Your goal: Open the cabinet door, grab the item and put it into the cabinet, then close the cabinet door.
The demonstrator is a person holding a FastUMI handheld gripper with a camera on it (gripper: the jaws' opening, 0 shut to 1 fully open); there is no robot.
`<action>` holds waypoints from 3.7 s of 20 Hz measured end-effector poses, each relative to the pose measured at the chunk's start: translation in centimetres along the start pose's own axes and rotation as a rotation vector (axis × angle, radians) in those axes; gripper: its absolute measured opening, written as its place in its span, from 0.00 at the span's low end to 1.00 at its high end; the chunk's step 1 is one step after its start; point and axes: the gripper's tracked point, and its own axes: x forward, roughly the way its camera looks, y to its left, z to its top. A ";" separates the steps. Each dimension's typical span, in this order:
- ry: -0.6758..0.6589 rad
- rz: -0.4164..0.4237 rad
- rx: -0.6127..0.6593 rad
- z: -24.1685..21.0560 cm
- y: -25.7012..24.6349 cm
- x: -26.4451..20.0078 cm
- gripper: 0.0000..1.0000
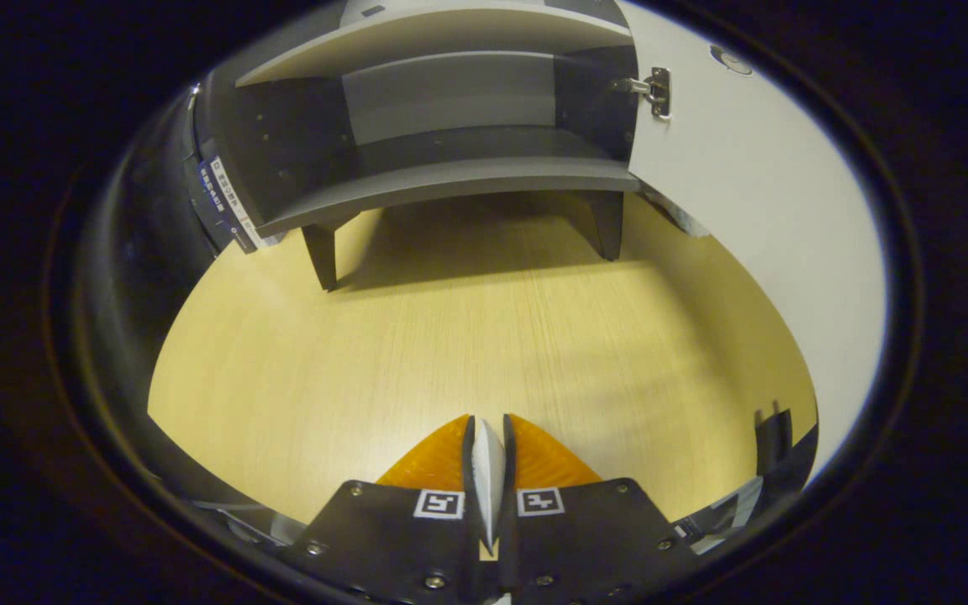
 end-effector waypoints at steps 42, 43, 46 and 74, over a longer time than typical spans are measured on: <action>-0.034 0.155 -0.153 39.1 5.1 -9.1 0.09; -0.016 0.158 -0.158 39.1 5.3 -9.0 0.08; 0.027 0.166 -0.161 39.2 5.6 -8.7 0.09; -0.321 0.211 -0.028 45.4 6.5 -11.8 0.99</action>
